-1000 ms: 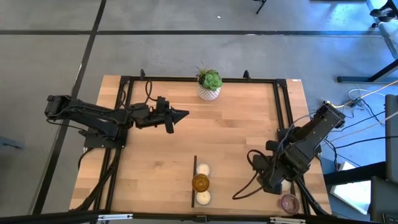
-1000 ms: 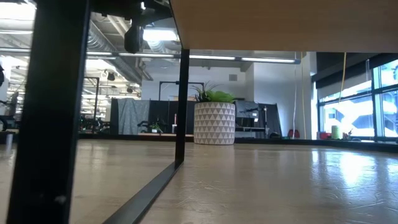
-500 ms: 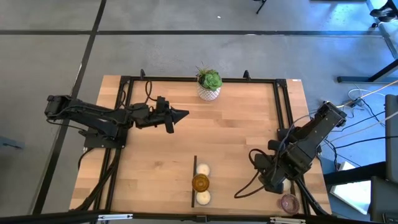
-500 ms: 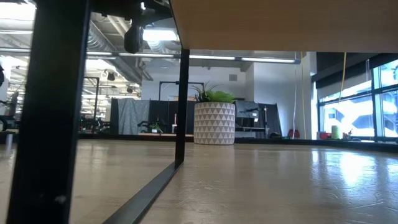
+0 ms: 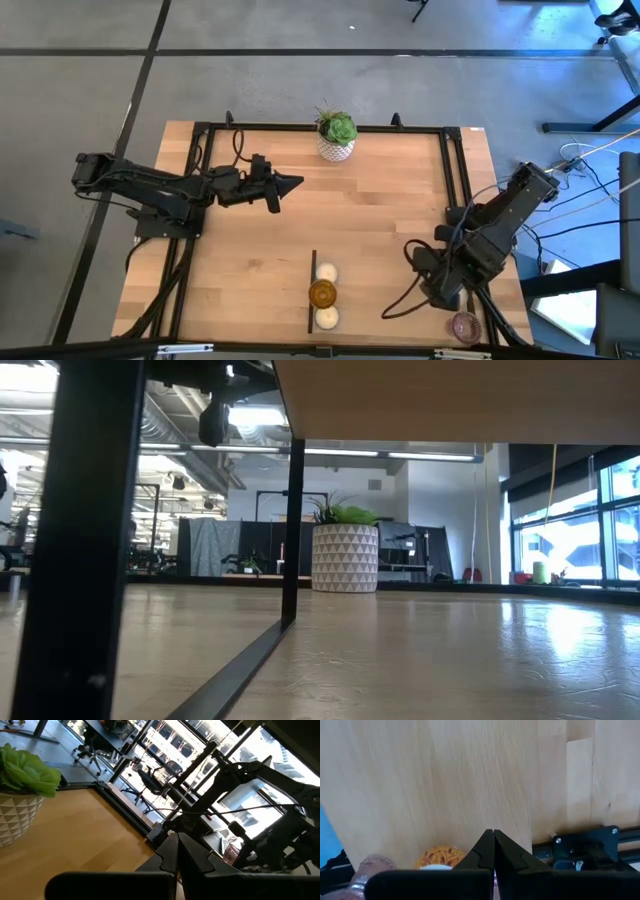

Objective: Pick & Place candle stick holders
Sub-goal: Adjust the purple glass candle holders on the shelf, then return to Home Position

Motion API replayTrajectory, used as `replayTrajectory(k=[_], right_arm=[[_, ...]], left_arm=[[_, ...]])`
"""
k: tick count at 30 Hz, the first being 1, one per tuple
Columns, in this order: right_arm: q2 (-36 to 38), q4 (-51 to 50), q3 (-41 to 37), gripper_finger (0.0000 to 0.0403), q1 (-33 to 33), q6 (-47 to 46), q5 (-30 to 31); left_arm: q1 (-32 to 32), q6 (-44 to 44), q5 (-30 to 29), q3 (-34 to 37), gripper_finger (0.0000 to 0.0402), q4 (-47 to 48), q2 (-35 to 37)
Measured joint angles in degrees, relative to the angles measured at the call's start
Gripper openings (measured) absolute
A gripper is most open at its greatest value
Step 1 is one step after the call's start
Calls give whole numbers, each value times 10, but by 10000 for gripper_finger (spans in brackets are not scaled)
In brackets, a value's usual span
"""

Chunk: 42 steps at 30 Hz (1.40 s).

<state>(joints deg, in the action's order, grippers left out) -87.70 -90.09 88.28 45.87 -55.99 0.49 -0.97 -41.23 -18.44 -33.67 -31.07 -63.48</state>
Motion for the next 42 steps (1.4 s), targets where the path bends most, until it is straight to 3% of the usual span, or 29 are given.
replayTrajectory(k=[8,22,35,42], right_arm=[[1,1,-1,0,3,15,17],[6,1,13,0,-42,142,96],[58,2,12,0,-89,250,141],[124,17,-44,0,-125,313,185]], left_arm=[[0,-9,0,0,3,-1,0],[0,-11,0,0,3,0,0],[0,-16,-16,0,3,-4,0],[0,-17,-33,0,3,-5,0]])
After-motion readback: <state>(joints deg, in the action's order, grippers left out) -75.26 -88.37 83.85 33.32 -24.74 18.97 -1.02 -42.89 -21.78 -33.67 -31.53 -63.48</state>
